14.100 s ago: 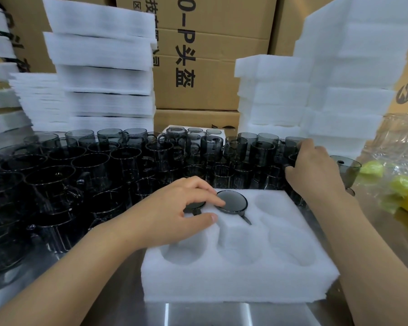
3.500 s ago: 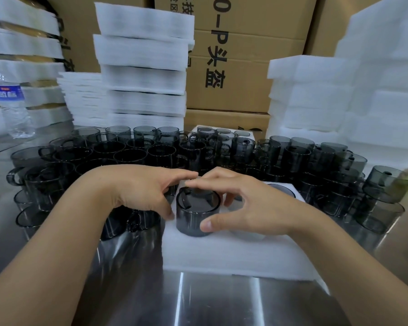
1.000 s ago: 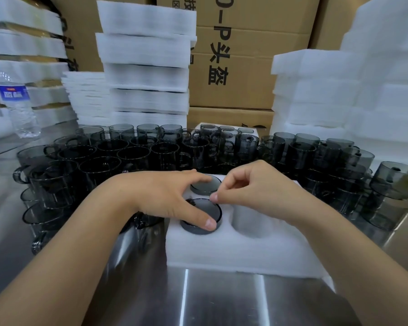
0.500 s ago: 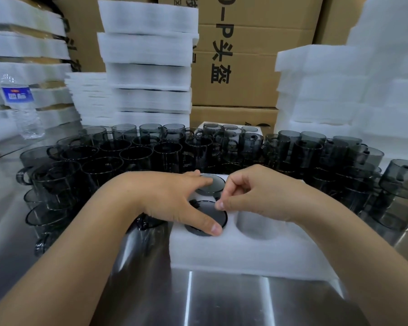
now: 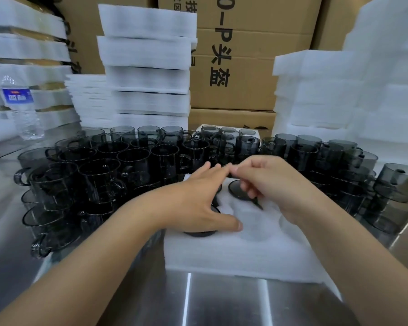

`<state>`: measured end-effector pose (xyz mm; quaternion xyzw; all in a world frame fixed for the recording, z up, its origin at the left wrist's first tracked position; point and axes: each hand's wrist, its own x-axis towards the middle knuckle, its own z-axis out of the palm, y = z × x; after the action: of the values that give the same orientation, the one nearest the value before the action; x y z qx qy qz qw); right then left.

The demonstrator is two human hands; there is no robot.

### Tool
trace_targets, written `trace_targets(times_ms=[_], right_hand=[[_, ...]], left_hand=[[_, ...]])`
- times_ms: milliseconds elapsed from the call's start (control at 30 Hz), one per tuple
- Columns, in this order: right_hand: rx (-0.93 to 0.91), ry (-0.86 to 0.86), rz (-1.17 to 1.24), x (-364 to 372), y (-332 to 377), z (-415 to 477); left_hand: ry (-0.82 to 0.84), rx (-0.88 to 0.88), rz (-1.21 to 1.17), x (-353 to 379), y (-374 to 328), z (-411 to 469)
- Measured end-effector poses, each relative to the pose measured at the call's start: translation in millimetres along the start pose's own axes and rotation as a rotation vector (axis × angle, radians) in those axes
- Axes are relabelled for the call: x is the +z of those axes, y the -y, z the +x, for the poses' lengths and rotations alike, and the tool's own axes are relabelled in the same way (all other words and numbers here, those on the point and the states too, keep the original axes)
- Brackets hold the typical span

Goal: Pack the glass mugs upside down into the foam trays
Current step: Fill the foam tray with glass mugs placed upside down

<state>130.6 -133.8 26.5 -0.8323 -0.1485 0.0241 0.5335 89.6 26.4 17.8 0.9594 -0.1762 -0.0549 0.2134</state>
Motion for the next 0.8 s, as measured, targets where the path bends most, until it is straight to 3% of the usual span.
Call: trace_targets(times_ms=[100,267,800], right_hand=[[0.014,-0.165,0.123,-2.2,1.5,1.9],[-0.024,-0.188,0.241,2.9,1.9,-0.4],[-0.067,-0.246,0.315,9.1,-2.5,3.7]], left_hand=[[-0.065,0.05,0.033,9.1,-3.4,3.9],[0.01,0.247,0.203,12.9,-12.0,0.1],[0.046,0.247,0.309,17.9,-12.2,0.4]])
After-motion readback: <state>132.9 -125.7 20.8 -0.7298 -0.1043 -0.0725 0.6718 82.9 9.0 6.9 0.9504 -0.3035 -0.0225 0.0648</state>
